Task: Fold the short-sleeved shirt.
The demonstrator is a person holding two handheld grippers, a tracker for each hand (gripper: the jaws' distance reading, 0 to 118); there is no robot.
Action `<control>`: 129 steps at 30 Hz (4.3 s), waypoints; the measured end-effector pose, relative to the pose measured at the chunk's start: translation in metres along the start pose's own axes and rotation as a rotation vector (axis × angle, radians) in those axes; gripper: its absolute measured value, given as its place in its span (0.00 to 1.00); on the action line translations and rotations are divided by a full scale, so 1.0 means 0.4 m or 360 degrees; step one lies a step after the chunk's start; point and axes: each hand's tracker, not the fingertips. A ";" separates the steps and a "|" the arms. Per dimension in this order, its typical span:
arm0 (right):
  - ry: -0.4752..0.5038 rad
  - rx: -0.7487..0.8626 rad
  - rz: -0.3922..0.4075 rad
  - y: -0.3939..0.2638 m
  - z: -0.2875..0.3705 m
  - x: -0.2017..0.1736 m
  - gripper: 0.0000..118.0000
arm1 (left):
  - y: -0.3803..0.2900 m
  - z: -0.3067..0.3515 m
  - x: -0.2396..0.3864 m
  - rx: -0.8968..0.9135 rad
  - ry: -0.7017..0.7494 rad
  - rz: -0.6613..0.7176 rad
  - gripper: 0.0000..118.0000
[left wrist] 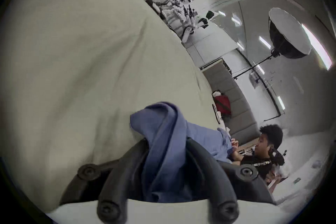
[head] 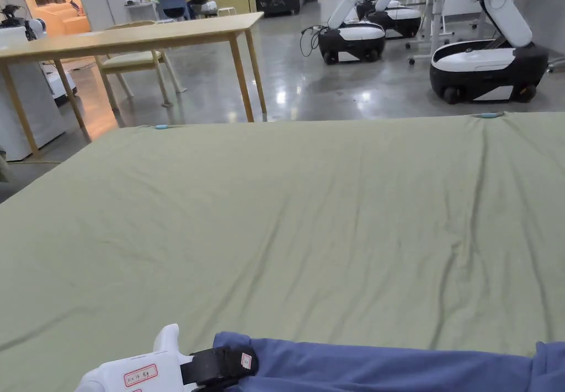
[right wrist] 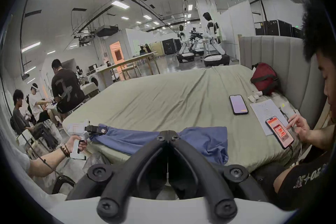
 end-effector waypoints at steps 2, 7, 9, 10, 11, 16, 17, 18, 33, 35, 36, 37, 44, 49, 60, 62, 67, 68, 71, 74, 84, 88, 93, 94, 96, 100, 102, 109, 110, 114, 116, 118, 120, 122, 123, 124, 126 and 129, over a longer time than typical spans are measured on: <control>-0.0002 0.0001 0.0002 0.001 -0.004 0.004 0.01 | 0.020 0.016 -0.005 0.0011 -0.0031 0.0037 0.14; 0.0002 -0.0018 0.0025 0.004 -0.015 -0.011 0.01 | 0.114 0.153 -0.052 0.0221 0.0050 0.0053 0.14; 0.0003 -0.0022 0.0025 0.001 -0.018 -0.014 0.01 | 0.148 0.238 -0.092 0.0350 0.0180 0.0064 0.14; 0.0004 -0.0024 0.0021 -0.001 -0.019 -0.015 0.01 | 0.160 0.275 -0.111 0.0396 0.0260 0.0082 0.14; 0.0009 -0.0027 0.0016 -0.003 -0.022 -0.016 0.01 | 0.161 0.313 -0.109 0.0443 0.0338 0.0131 0.14; 0.0029 -0.0044 0.0021 -0.006 -0.043 -0.023 0.01 | 0.150 0.379 -0.064 0.0441 0.0304 0.0132 0.14; 0.0032 -0.0044 0.0018 -0.006 -0.047 -0.025 0.01 | 0.138 0.370 -0.025 0.0436 0.0275 0.0072 0.14; 0.0038 -0.0047 0.0014 -0.006 -0.051 -0.026 0.01 | 0.126 0.357 0.010 0.0421 0.0216 0.0030 0.14; -0.0035 -0.0029 -0.0006 -0.019 -0.003 0.011 0.01 | -0.020 -0.112 0.134 -0.0026 -0.0162 0.0122 0.75; -0.0060 -0.0036 -0.0016 -0.023 0.002 0.019 0.01 | -0.008 -0.106 0.165 -0.0045 -0.0151 0.0093 0.84; -0.0065 -0.0039 -0.0021 -0.025 0.003 0.022 0.01 | 0.003 -0.100 0.180 -0.0062 -0.0133 0.0077 0.91; -0.0067 -0.0041 -0.0026 -0.026 0.002 0.024 0.01 | 0.014 -0.085 0.189 -0.0072 -0.0065 0.0022 0.92; -0.0022 -0.0053 -0.0010 -0.021 -0.023 0.017 0.01 | 0.084 0.162 0.206 0.0330 -0.0030 -0.0070 0.89; 0.0038 -0.0058 0.0011 -0.014 -0.050 0.006 0.01 | 0.038 0.203 0.164 0.0216 0.0352 -0.0261 0.00; 0.0060 -0.0053 0.0044 -0.007 -0.032 -0.014 0.01 | -0.059 -0.149 0.194 -0.0193 0.0037 -0.0221 0.00; 0.0033 -0.0044 0.0042 -0.009 -0.018 -0.013 0.01 | -0.069 -0.201 0.219 -0.0254 -0.0060 -0.0244 0.00; -0.0010 -0.0045 0.0027 -0.015 0.001 -0.002 0.01 | -0.083 -0.241 0.200 -0.0244 -0.0044 -0.0138 0.00; -0.0015 -0.0049 0.0029 -0.016 0.002 -0.001 0.01 | -0.078 -0.232 0.200 -0.0249 -0.0050 -0.0113 0.00; -0.0017 -0.0059 0.0031 -0.015 0.001 0.000 0.01 | -0.069 -0.164 0.228 -0.0180 -0.0049 -0.0160 0.00; -0.0005 -0.0057 0.0037 -0.012 -0.005 -0.003 0.01 | -0.042 -0.045 0.255 0.0013 -0.0228 -0.0153 0.00; 0.0071 -0.0082 0.0061 -0.014 -0.056 -0.022 0.01 | 0.005 0.233 0.090 0.0236 0.0021 -0.0093 0.00; 0.0052 -0.0005 0.0116 -0.012 -0.052 -0.037 0.01 | -0.010 0.207 0.060 0.0248 -0.0054 0.0016 0.59; -0.0012 0.0094 0.0170 0.011 -0.020 -0.049 0.01 | 0.030 0.133 -0.036 0.0166 -0.0051 0.0091 0.95; -0.0022 0.0100 0.0176 0.015 -0.015 -0.049 0.01 | 0.035 0.110 -0.041 0.0117 -0.0027 0.0112 0.95; -0.0048 0.0122 0.0188 0.018 -0.009 -0.050 0.01 | 0.038 0.071 -0.043 0.0089 -0.0040 0.0083 0.95; -0.0060 0.0121 0.0192 0.017 -0.007 -0.053 0.01 | 0.050 -0.004 -0.011 -0.0059 -0.0303 0.0098 0.95; -0.0044 0.0113 0.0188 0.015 -0.007 -0.056 0.01 | 0.044 -0.047 0.009 -0.0119 -0.0328 0.0060 0.95; -0.0021 0.0113 0.0175 0.013 0.014 -0.048 0.01 | 0.022 -0.040 0.035 -0.0067 -0.0115 -0.0098 0.13; -0.0029 0.0113 0.0168 0.015 0.015 -0.044 0.01 | 0.024 -0.030 0.026 -0.0037 -0.0119 -0.0084 0.13; -0.0049 0.0119 0.0159 0.015 0.018 -0.038 0.01 | 0.036 0.052 -0.004 0.0030 -0.0138 -0.0028 0.13; -0.0045 0.0121 0.0156 0.015 0.021 -0.035 0.01 | 0.049 0.122 -0.015 0.0123 -0.0091 -0.0052 0.13; -0.0034 0.0123 0.0152 0.014 0.024 -0.031 0.01 | 0.063 0.192 -0.050 0.0196 -0.0013 0.0009 0.13; -0.0028 0.0120 0.0143 0.012 0.022 -0.029 0.01 | 0.056 0.252 -0.042 0.0264 0.0078 0.0072 0.13; -0.0020 0.0114 0.0144 0.013 0.014 -0.032 0.01 | 0.053 0.285 -0.031 0.0272 0.0088 0.0088 0.13; -0.0019 0.0110 0.0145 0.013 0.009 -0.034 0.01 | 0.052 0.292 -0.005 0.0283 0.0078 0.0067 0.13; -0.0015 0.0107 0.0145 0.012 0.004 -0.035 0.01 | 0.050 0.293 0.021 0.0286 0.0061 0.0050 0.13; 0.0007 0.0101 0.0142 0.012 -0.004 -0.034 0.01 | 0.046 0.276 0.100 0.0275 0.0005 0.0003 0.13; 0.0028 0.0095 0.0143 0.017 -0.014 -0.043 0.01 | 0.050 0.208 0.251 0.0191 -0.0132 -0.0163 0.13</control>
